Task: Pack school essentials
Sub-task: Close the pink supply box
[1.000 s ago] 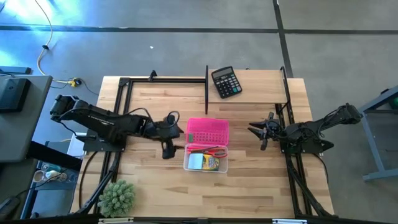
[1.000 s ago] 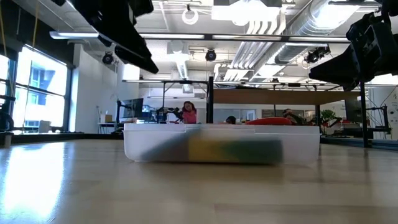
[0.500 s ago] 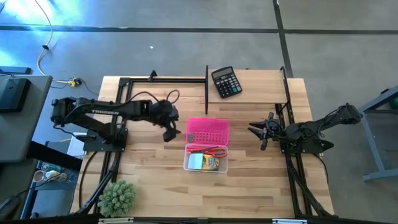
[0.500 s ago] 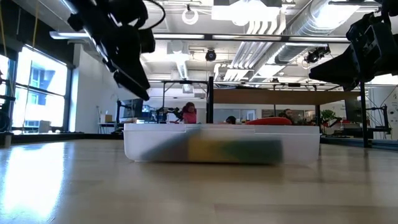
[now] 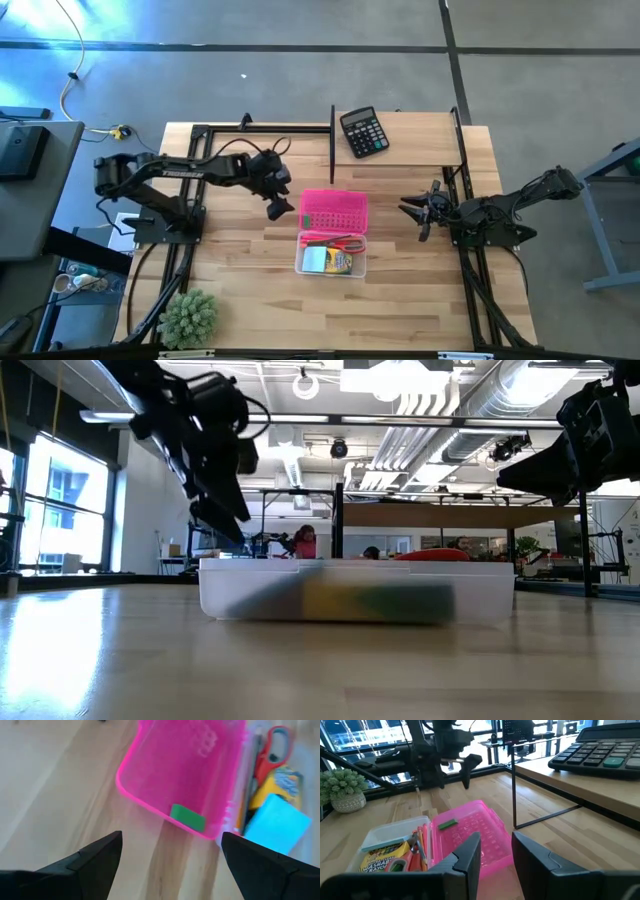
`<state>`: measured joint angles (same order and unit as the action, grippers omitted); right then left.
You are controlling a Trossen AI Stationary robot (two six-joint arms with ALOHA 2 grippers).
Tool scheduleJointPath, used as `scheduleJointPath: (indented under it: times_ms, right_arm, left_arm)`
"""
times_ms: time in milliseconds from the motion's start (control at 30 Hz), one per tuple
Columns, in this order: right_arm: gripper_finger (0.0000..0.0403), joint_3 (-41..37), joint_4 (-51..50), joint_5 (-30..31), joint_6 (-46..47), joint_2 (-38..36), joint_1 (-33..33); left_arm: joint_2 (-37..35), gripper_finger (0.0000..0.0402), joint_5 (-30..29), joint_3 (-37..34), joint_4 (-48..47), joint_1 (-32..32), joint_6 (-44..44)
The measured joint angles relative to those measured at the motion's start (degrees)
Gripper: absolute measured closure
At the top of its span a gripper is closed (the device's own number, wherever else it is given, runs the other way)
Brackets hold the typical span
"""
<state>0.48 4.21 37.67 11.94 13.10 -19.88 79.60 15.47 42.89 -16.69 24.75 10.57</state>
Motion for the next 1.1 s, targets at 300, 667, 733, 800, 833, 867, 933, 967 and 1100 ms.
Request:
scheduleJointPath:
  times_ms: [300,667,733,800,833,867,933,967,1100]
  right_arm:
    - [0.0300,0.0,0.3,2.6,1.2,0.0,0.0]
    - [0.0300,0.1,6.5,8.7,-3.5,0.0,0.0]
    - [0.0300,0.1,10.0,8.6,-4.4,0.0,0.0]
    - [0.0300,0.1,13.1,8.6,-4.3,0.0,0.0]
    - [0.0300,0.1,14.5,8.6,-3.8,0.0,0.0]
    - [0.0300,0.1,15.8,8.6,-3.1,0.0,0.0]
    - [0.0300,0.1,17.9,8.6,-3.3,0.0,0.0]
    - [0.0300,0.1,19.1,8.6,-3.2,0.0,0.0]
    - [0.0300,0.1,22.7,7.7,-3.0,0.0,0.0]
  left_arm:
    - [6.3,0.0072,0.0,0.0,3.9,0.6,1.2]
    - [11.4,0.0072,3.4,0.0,7.5,5.4,3.5]
    - [12.2,0.0072,6.0,0.0,7.5,6.3,2.5]
    - [12.7,0.0072,8.4,0.0,7.9,6.9,1.4]
    - [12.9,0.0072,9.4,0.0,8.0,7.2,1.0]
    - [13.1,0.0072,9.9,0.0,7.9,7.5,0.6]
    - [13.1,0.0072,9.8,0.0,8.4,7.5,0.2]
    - [13.1,0.0072,9.8,0.0,8.4,7.5,0.2]
    - [13.1,0.0072,9.9,0.0,9.2,7.5,0.2]
